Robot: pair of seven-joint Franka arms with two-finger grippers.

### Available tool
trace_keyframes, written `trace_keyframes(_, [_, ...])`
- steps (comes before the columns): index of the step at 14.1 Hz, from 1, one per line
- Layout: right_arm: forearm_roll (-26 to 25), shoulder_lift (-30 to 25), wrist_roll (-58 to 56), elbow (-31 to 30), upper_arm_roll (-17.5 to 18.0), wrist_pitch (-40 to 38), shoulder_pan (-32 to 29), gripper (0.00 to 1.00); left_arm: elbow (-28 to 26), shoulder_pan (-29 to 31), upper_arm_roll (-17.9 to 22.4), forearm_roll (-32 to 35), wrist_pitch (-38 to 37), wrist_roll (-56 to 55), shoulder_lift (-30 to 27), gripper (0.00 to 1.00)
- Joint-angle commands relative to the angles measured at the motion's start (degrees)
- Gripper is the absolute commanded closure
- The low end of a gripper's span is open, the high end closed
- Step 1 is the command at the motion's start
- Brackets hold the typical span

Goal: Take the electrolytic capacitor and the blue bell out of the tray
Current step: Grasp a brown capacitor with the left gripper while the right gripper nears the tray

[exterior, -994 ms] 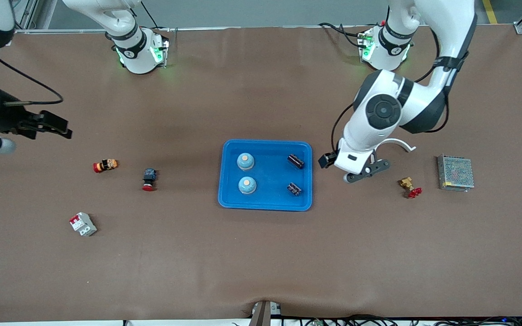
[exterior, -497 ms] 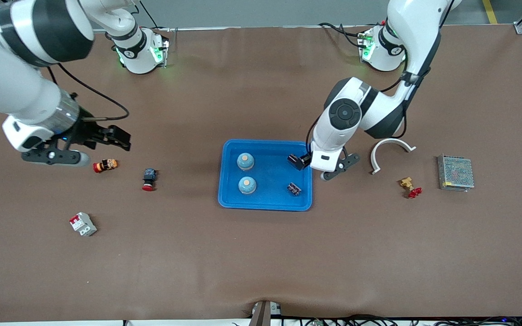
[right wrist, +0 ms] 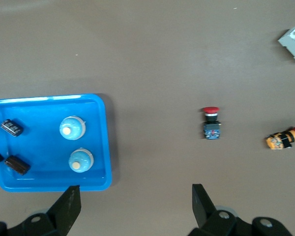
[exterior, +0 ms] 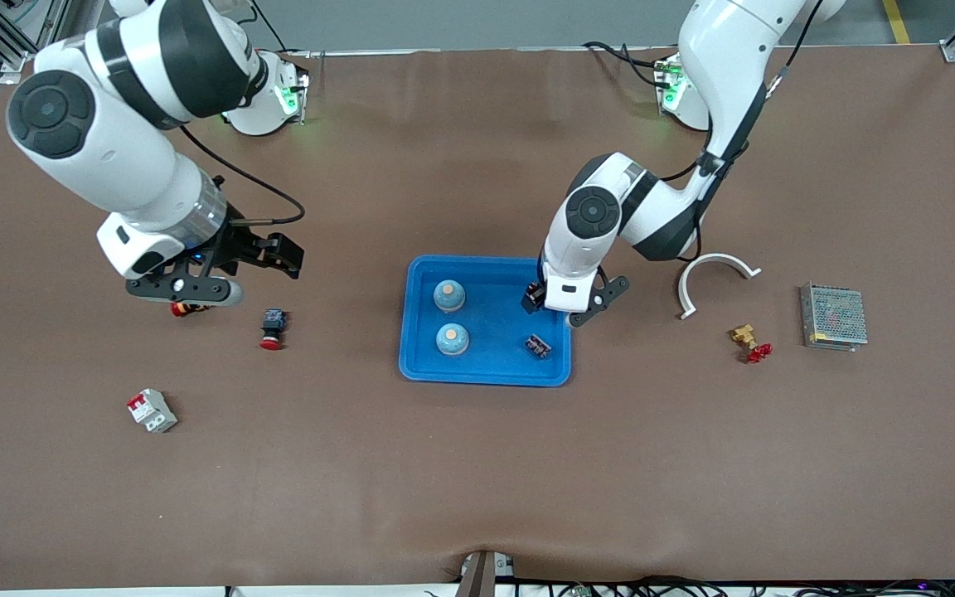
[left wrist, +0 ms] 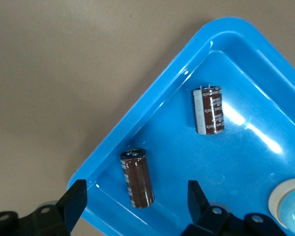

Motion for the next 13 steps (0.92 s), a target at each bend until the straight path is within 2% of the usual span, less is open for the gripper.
trace_keyframes(1, [-0.6,0.9,3.9,0.4,-0.6,1.1,3.9,0.0,0.2,-0.7,0.3,1.4,1.0,-4.0,1.0,0.14])
trace_keyframes(7, [-0.1,1.2,5.6,0.4,-0.6,2.6,4.7,0.0,0.4,-2.1,0.3,1.4,2.3,-9.3,3.5,0.27])
trace_keyframes(11, [-0.4,3.4,12.3,0.2,-0.6,6.0,8.8,0.0,0.6,-2.5,0.3,1.4,2.4,-9.4,4.7,0.4])
trace_keyframes(13, [-0.5,4.3,12.8,0.1,-0.6,7.5,10.1,0.0,0.7,-2.5,0.3,1.4,2.4,-9.4,5.2,0.43])
